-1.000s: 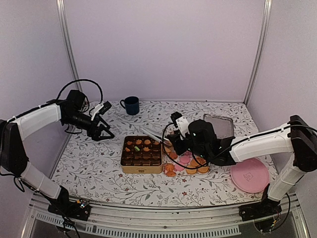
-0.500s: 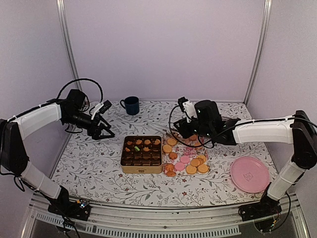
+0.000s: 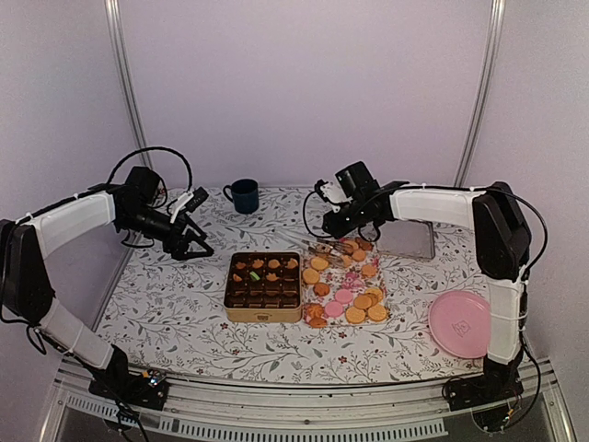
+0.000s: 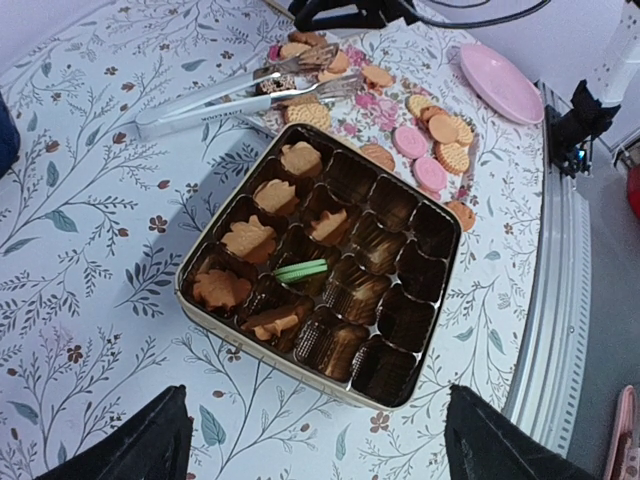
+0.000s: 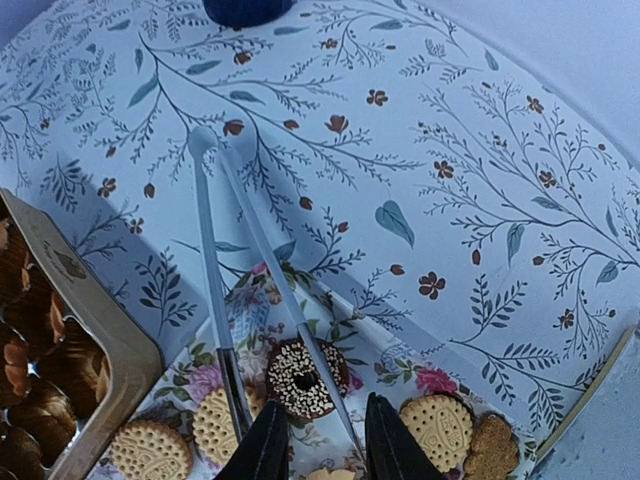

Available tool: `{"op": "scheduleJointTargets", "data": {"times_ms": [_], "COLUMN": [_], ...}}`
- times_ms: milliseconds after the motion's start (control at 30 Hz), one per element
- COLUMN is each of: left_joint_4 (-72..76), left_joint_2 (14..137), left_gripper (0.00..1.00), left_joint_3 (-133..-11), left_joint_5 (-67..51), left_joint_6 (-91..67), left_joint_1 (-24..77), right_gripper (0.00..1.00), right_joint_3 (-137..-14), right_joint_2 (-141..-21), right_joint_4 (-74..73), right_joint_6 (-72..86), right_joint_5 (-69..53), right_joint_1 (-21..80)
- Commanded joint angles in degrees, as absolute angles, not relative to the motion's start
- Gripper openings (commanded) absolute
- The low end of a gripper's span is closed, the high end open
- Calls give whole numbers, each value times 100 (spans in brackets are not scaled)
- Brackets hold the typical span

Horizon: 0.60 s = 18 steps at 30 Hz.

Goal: Pack the cookies
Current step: Pick up the clamp from the plate.

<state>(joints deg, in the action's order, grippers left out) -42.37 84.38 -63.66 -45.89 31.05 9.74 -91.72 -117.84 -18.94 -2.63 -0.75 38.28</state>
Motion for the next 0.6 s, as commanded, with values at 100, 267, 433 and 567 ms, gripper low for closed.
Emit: {"op": "scheduleJointTargets", "data": {"times_ms": [100, 267, 433, 567], "left_joint_4": [-4273, -4277, -4277, -4271], "left_joint_2": [8447, 8431, 8430, 8437], "left_gripper": [88, 88, 88, 88], "left_joint_3": [-6391, -6363, -6363, -6362], "left_joint_5": [-4650, -4617, -4619, -4654], "left_joint_6": [3173, 3181, 3182, 3184], "left_joint_1": [1030, 1045, 1044, 1054], "right_gripper": [28, 27, 25, 21], "right_joint_3": [-9759, -10023, -10054, -10038], "right_joint_2": [-12389, -12647, -12813, -12863], "right_joint_4": [-2928, -3130, -3222, -3238], "right_joint_6": [-1116, -1333, -1530, -1594], "right_joint_5": [-22, -29, 111, 159], "right_joint_1": [3760, 3719, 3709, 3712]}}
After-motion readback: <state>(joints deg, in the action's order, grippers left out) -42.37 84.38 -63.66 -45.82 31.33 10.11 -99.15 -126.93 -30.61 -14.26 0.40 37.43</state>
